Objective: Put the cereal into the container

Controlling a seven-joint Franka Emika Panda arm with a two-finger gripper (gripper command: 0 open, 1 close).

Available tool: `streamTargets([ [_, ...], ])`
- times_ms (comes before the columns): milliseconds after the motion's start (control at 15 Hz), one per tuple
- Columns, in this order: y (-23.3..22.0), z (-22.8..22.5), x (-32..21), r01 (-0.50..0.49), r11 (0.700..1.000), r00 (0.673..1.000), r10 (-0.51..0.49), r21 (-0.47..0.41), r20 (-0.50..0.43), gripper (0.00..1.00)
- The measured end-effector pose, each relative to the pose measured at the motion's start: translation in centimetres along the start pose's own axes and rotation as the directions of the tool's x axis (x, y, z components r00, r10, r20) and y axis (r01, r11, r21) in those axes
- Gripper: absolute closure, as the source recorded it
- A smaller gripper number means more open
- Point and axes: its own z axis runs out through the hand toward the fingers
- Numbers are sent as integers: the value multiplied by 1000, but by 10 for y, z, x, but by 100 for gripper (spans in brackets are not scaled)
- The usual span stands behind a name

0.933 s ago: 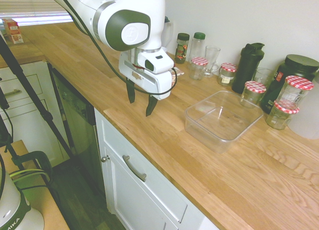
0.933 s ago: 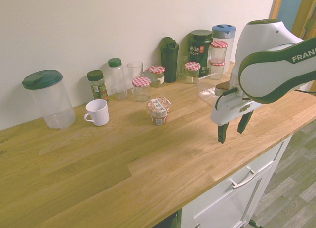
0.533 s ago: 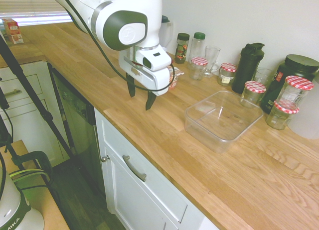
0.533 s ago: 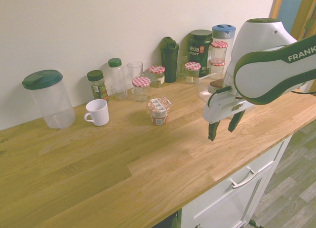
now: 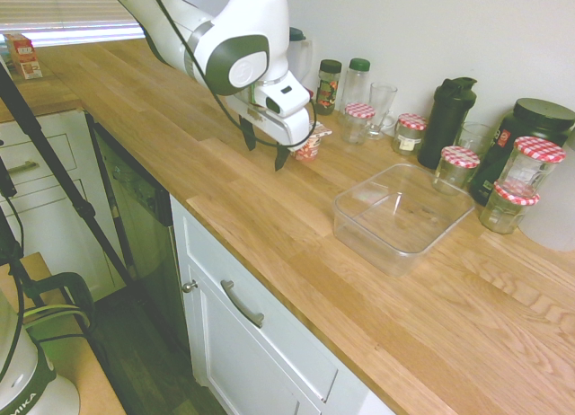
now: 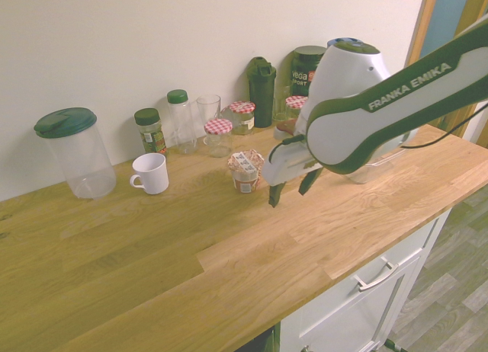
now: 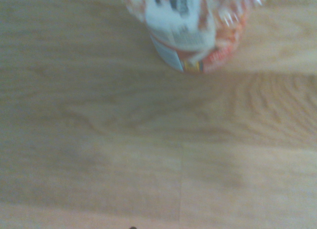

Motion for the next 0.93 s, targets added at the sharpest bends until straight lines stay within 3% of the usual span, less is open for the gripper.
streamTargets([
  [267,-26,8,19,44,999,997,-45,-13,-56,0],
  [933,-67,42,36,104,994,987,-98,46,-125,0],
])
